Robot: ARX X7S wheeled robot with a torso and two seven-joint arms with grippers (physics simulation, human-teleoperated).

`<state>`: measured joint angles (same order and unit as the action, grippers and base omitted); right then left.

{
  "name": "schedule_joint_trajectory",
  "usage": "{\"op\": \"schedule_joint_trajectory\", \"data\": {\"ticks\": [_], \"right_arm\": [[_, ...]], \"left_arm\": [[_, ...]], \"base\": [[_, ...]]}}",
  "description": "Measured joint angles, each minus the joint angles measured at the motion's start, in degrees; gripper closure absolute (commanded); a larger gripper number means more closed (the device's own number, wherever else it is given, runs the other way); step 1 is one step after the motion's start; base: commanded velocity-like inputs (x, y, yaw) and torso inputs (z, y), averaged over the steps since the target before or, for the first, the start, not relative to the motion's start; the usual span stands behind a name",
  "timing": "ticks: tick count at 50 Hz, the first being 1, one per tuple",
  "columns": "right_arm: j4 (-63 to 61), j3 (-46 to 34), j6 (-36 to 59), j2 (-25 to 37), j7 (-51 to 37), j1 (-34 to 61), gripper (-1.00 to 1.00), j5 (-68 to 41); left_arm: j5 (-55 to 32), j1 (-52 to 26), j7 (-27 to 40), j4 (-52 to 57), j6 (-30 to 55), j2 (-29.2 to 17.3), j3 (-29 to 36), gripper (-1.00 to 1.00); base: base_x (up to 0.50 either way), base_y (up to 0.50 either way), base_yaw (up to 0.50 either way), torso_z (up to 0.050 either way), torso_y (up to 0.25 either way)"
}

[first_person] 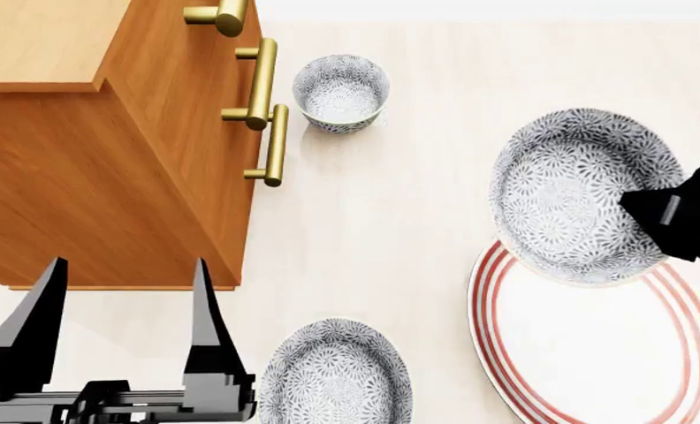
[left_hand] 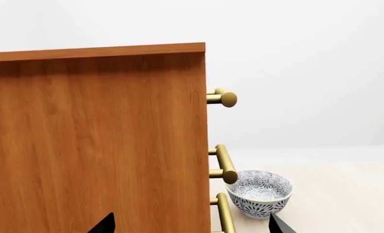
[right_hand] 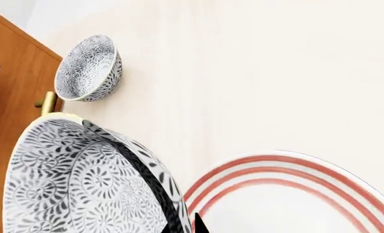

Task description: Put the bowl in the middle on the plate.

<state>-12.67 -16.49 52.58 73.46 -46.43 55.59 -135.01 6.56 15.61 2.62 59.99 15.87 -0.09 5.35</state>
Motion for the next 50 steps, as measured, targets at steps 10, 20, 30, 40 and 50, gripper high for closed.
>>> {"op": "schedule_joint_trajectory", "data": {"ticks": [10, 20, 30, 40, 50], "right_arm": [[-3.6, 5.8, -8.6, 8.5, 8.8, -15.9, 1.00, 2.3], [-4.3, 17.2, -9.8, 8.6, 11.3, -32.9, 1.00, 4.7], [-3.7, 35.4, -3.3, 2.3, 8.9, -45.7, 1.00, 6.8], [-2.4, 44.7, 0.6, -1.9, 7.8, -51.9, 1.00, 9.0], [-1.0, 48.7, 2.5, -4.5, 7.7, -54.7, 1.00, 11.3]], "left_arm": [[0.2, 0.0, 0.1, 0.0, -0.1, 0.0, 0.1, -1.00], [0.5, 0.0, 0.1, 0.0, 0.0, 0.0, 0.3, -1.00], [0.7, -0.1, 0.1, 0.0, -0.1, 0.0, 0.3, -1.00], [0.8, -0.1, 0.1, 0.0, -0.1, 0.0, 0.5, -1.00], [0.9, -0.1, 0.1, 0.0, 0.1, 0.0, 0.7, -1.00]], "base": [[0.00, 0.00, 0.00, 0.000, 0.000], [0.00, 0.00, 0.00, 0.000, 0.000], [0.00, 0.00, 0.00, 0.000, 0.000], [0.00, 0.00, 0.00, 0.000, 0.002], [0.00, 0.00, 0.00, 0.000, 0.000]]}}
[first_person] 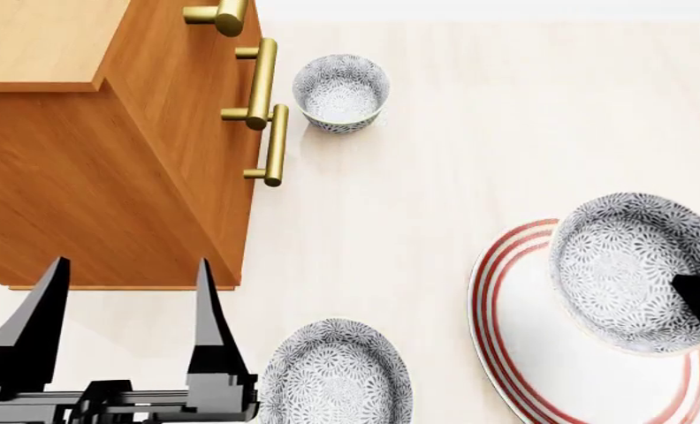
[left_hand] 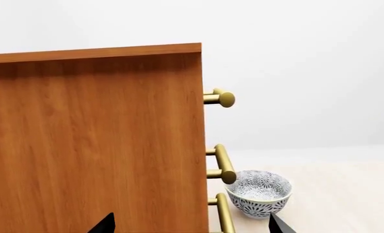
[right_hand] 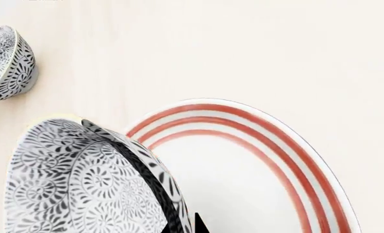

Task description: Put the bowl in the middle on the plate.

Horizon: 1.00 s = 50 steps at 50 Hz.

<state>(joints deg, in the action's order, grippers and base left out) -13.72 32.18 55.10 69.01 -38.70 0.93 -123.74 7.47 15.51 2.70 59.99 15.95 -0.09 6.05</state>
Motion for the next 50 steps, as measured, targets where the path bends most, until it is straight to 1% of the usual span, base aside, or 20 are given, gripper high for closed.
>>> {"op": "schedule_joint_trajectory", "data": {"ticks": [16, 43, 44, 50], "right_arm": [[0.9, 0.6, 0.8, -2.6, 1.0, -1.2, 1.00, 2.7], [1.6, -2.7, 0.6, -5.8, 3.7, -0.7, 1.00, 6.6], [1.7, -2.8, 0.6, -5.9, 3.7, -0.7, -1.00, 6.6], [2.1, -3.3, 0.2, -6.1, 3.6, -0.4, -1.00, 6.4]], "left_arm": [[0.1, -0.1, 0.0, 0.0, 0.0, 0.0, 0.2, -1.00], [-0.5, 0.1, -0.1, 0.0, 0.1, 0.0, 0.1, -1.00], [-0.5, 0.1, -0.1, 0.0, 0.2, 0.0, 0.1, -1.00], [-0.6, 0.1, -0.2, 0.0, 0.3, 0.0, 0.1, -1.00]], "base": [[0.00, 0.00, 0.00, 0.000, 0.000], [0.00, 0.00, 0.00, 0.000, 0.000], [0.00, 0.00, 0.00, 0.000, 0.000], [0.00, 0.00, 0.00, 0.000, 0.000]]}}
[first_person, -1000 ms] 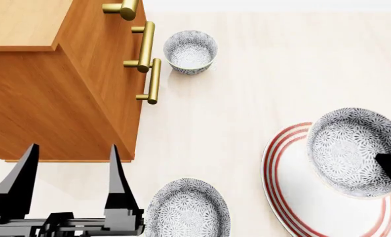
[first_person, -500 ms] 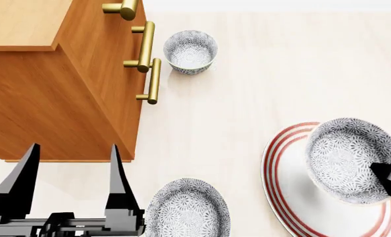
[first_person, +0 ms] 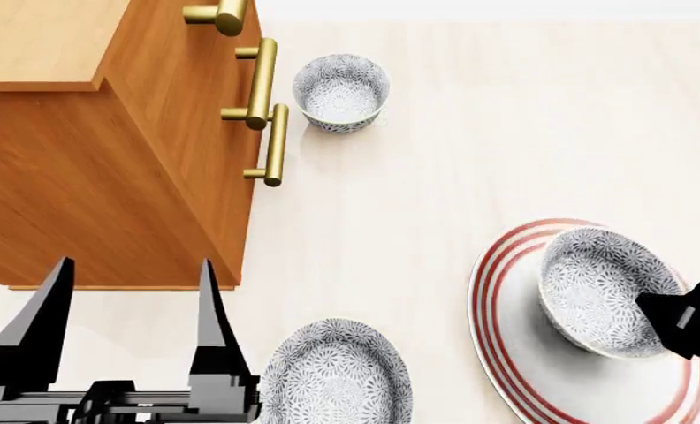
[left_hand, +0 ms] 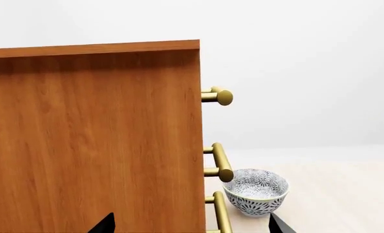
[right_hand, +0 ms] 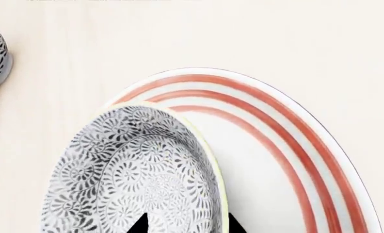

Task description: Put the bowl in the middle on the plate.

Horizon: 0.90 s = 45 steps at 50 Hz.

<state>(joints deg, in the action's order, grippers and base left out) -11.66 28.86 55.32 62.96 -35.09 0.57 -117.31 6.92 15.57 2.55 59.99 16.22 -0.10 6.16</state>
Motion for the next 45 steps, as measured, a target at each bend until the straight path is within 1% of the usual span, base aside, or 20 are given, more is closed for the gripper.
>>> {"op": "schedule_joint_trajectory", "data": {"ticks": [12, 19, 32, 41, 45], "right_arm": [[0.5, -0.8, -0.4, -0.1, 0.0, 0.6, -1.00, 0.2], [0.1, 0.1, -0.6, -0.2, -0.3, 0.2, -1.00, 0.8], [-7.3, 8.2, -6.8, -4.7, 3.5, 2.3, -1.00, 15.6], [-12.3, 11.8, -11.4, -6.9, 4.8, 4.3, -1.00, 25.1], [-14.9, 13.0, -13.8, -7.9, 5.6, 5.0, -1.00, 30.0]], "left_arm": [[0.0, 0.0, 0.1, 0.0, 0.2, 0.0, 0.1, -1.00], [0.0, -0.1, 0.1, 0.0, 0.2, 0.0, 0.1, -1.00], [0.2, 0.1, 0.0, 0.0, -0.7, 0.0, 0.1, -1.00], [-0.1, 0.2, -0.1, 0.0, -1.2, 0.0, 0.0, -1.00], [-0.2, 0.2, -0.2, 0.0, -1.3, 0.0, 0.0, -1.00]], "base": [[0.00, 0.00, 0.00, 0.000, 0.000], [0.00, 0.00, 0.00, 0.000, 0.000], [0.00, 0.00, 0.00, 0.000, 0.000], [0.00, 0.00, 0.00, 0.000, 0.000], [0.00, 0.00, 0.00, 0.000, 0.157]]}}
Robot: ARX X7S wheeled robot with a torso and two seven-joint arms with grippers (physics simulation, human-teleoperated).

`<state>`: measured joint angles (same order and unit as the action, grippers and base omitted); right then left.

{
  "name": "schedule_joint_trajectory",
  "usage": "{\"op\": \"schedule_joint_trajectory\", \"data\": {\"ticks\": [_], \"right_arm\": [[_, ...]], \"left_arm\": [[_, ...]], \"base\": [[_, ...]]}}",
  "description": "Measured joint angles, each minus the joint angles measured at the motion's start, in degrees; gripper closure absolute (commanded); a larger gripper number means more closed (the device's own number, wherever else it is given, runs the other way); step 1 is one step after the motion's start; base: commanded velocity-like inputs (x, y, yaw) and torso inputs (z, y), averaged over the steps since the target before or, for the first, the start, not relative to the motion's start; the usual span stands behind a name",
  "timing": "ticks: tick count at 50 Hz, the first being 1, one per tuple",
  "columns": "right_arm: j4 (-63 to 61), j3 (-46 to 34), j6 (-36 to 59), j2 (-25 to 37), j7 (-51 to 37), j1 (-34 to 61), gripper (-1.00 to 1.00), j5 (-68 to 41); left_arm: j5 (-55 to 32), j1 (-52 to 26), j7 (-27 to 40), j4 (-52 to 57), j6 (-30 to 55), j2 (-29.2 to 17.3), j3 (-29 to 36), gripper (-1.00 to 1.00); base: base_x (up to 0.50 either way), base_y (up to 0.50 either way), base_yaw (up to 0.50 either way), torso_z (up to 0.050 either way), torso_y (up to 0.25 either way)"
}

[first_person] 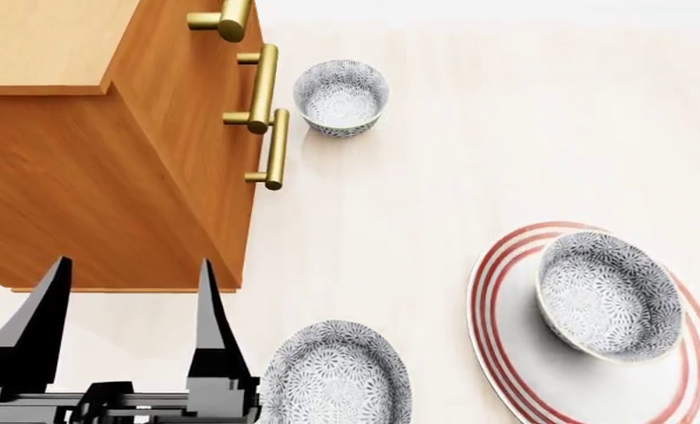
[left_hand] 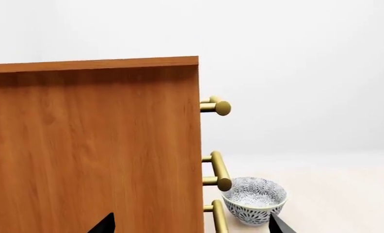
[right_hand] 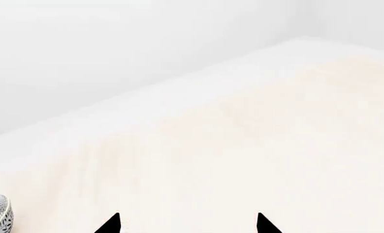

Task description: Put the bowl in the middle on the plate.

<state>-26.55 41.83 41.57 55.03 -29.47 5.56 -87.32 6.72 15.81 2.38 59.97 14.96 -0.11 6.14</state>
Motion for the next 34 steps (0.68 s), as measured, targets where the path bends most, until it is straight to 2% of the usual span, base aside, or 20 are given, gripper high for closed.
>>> {"op": "schedule_joint_trajectory", "data": {"ticks": [13, 22, 34], "right_arm": [[-9.3, 0.1, -7.2, -2.0, 1.3, 2.9, -1.00, 15.3], [-14.1, 0.5, -10.1, -3.2, 1.2, 3.9, -1.00, 20.2], [-18.2, -3.2, -14.5, -5.7, 3.4, 5.2, -1.00, 27.0]], "left_arm": [[-0.2, 0.0, -0.3, 0.0, 0.0, 0.0, -0.2, -1.00], [-0.2, 0.1, -0.5, 0.0, -0.2, 0.0, -0.3, -1.00], [-0.1, 0.1, -0.6, 0.0, -0.3, 0.0, -0.2, -1.00]], "base": [[0.00, 0.00, 0.00, 0.000, 0.250], [0.00, 0.00, 0.00, 0.000, 0.250], [0.00, 0.00, 0.00, 0.000, 0.250]]}}
